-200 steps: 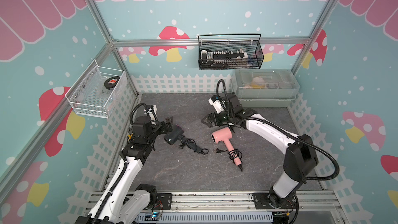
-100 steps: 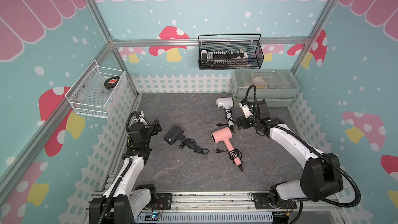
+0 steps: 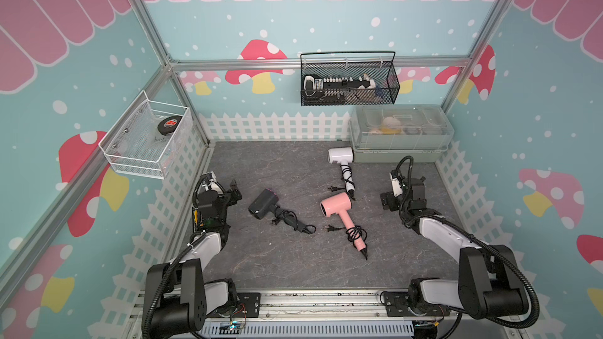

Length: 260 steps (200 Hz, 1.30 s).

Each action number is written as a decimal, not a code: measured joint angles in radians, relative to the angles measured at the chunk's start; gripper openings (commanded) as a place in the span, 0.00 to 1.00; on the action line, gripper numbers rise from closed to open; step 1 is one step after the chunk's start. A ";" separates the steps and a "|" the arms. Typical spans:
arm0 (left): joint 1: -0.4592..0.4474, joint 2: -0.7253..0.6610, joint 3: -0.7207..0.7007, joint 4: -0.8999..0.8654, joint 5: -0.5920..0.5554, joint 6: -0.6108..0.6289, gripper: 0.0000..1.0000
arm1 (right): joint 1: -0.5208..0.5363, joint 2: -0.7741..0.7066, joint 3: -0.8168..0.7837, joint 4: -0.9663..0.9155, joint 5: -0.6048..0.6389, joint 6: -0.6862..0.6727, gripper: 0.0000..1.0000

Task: Wrap the cord around the hair dryer
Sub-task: Reset both arms

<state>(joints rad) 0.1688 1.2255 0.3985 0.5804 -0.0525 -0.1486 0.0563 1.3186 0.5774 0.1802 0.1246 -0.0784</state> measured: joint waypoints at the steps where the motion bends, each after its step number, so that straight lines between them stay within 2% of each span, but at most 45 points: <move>1: 0.000 0.000 0.000 0.002 0.000 0.000 0.95 | -0.001 0.000 -0.002 0.003 0.000 0.000 0.99; 62: -0.007 -0.029 -0.001 -0.010 0.023 0.026 0.94 | -0.053 0.060 -0.068 0.256 -0.001 0.005 0.98; 102: -0.008 0.019 -0.013 0.007 -0.005 0.024 0.93 | -0.056 0.079 -0.107 0.325 0.008 0.009 0.99; 159: -0.008 0.054 -0.055 0.050 -0.040 0.022 0.93 | -0.057 -0.023 -0.267 0.485 0.056 0.030 0.99; 207: -0.009 0.054 -0.055 0.061 -0.048 0.023 0.93 | -0.063 -0.035 -0.282 0.545 0.068 0.036 0.98; 239: -0.043 0.037 -0.063 0.074 -0.029 0.014 0.92 | -0.063 -0.045 -0.283 0.551 0.050 0.056 0.99; 260: -0.100 0.053 -0.069 0.131 -0.013 0.017 0.92 | -0.063 -0.044 -0.283 0.575 0.027 0.072 0.99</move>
<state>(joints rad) 0.0685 1.2785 0.3294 0.7116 -0.0650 -0.1318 -0.0071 1.2743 0.2939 0.7547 0.1513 -0.0063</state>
